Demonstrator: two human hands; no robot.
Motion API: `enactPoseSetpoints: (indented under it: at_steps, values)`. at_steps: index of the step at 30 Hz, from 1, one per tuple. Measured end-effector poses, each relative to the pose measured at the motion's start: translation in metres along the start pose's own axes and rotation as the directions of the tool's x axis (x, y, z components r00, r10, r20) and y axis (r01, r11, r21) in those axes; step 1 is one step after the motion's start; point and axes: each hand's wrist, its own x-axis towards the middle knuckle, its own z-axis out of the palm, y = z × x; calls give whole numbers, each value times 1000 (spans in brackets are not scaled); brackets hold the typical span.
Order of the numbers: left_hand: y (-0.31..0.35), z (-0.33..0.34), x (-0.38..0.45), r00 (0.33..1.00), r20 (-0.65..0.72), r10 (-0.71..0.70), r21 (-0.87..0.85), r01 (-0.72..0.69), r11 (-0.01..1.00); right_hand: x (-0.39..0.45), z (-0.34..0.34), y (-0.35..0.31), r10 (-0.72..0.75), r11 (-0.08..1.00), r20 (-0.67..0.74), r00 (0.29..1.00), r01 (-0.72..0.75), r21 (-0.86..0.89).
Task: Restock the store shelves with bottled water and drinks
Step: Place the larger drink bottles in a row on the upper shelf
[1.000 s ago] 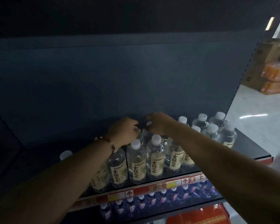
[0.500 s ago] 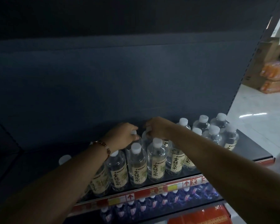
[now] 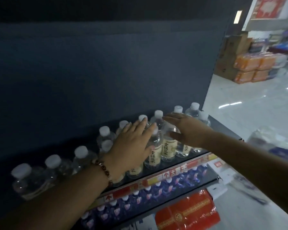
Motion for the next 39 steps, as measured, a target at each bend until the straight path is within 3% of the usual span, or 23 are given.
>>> enactPoseSetpoints:
  at_steps: [3, 8, 17, 22, 31, 39]
  values:
    - [18, 22, 22, 999, -30, -25, 48, 26, 999, -4, 13, 25, -37, 999, 20, 999, 37, -5]
    - [27, 37, 37, 978, -97, -187, 34, 191, 981, 25, 15, 50, -157, 985, 2, 988, 157, 66]
    - [34, 25, 40, 930, 15, -367, -126, 366, 922, 53, 15, 57, -181, 965, 137, 974, 149, 216]
    - [24, 29, 38, 943, 15, -333, -100, 332, 938, 58, 12, 52, -191, 980, 222, 956, 171, 106]
    - [21, 34, 47, 971, -5, -240, -162, 236, 958, 35, 14, 39, -40, 953, 110, 993, 5, 302]
    - [19, 31, 44, 974, -25, -223, -215, 213, 953, 22, 10, 27, 10, 913, 75, 997, -40, 406]
